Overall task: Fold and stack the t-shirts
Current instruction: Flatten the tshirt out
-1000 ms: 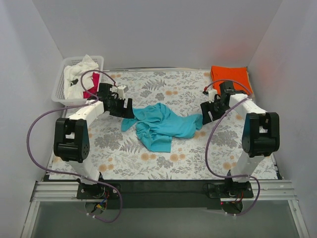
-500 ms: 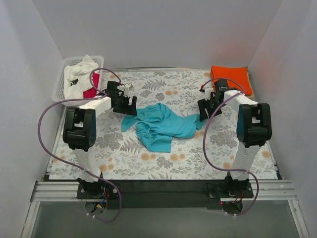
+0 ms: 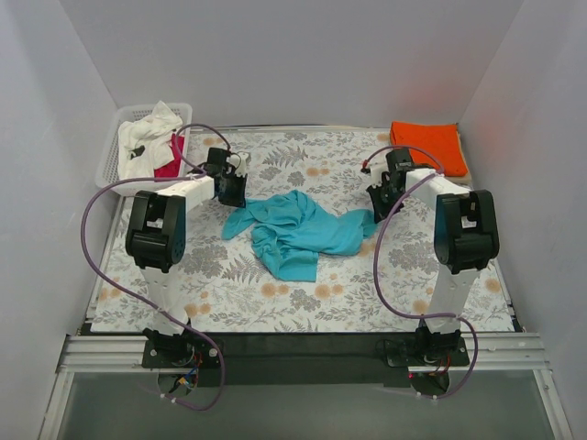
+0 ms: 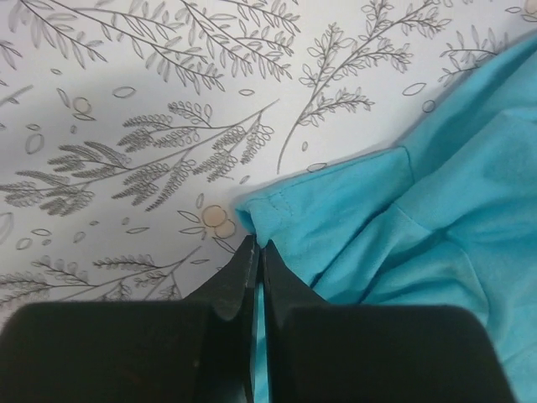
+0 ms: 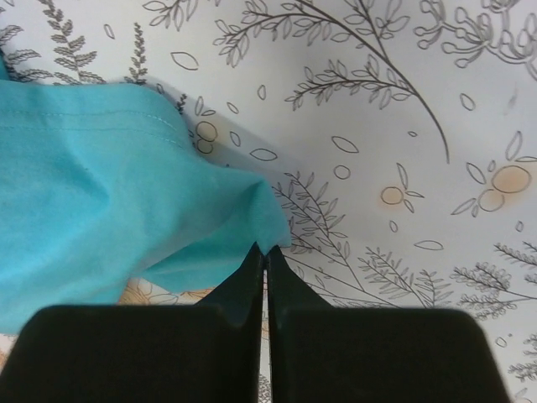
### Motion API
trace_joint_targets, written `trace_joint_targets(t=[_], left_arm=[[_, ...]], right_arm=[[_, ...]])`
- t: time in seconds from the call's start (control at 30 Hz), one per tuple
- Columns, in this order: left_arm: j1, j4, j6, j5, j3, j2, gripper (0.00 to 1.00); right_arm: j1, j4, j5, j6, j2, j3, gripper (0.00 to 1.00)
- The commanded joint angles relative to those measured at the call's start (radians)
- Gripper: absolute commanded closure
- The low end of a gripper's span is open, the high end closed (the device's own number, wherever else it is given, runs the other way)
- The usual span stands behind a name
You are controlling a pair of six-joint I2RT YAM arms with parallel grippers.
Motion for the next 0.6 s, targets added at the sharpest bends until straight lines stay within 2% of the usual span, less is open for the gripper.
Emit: trace_joint_targets(t=[0.0, 0.3, 0.57], left_arm=[[-0.002, -0.010, -0.013, -0.027, 0.044, -0.022, 1.00], [0.063, -0.099, 0.018, 0.011, 0.245, -0.137, 1.00], [0.083, -0.116, 0.029, 0.016, 0.313, -0.234, 1.00]], right_arm=[[-0.004, 0.010, 0.062, -0.027, -0.089, 0.025, 0.99], [-0.037, 0.005, 0.136, -0.103, -0.266, 0.089, 0.99], [-0.066, 0.004, 0.167, -0.153, -0.356, 0.161, 0.99]])
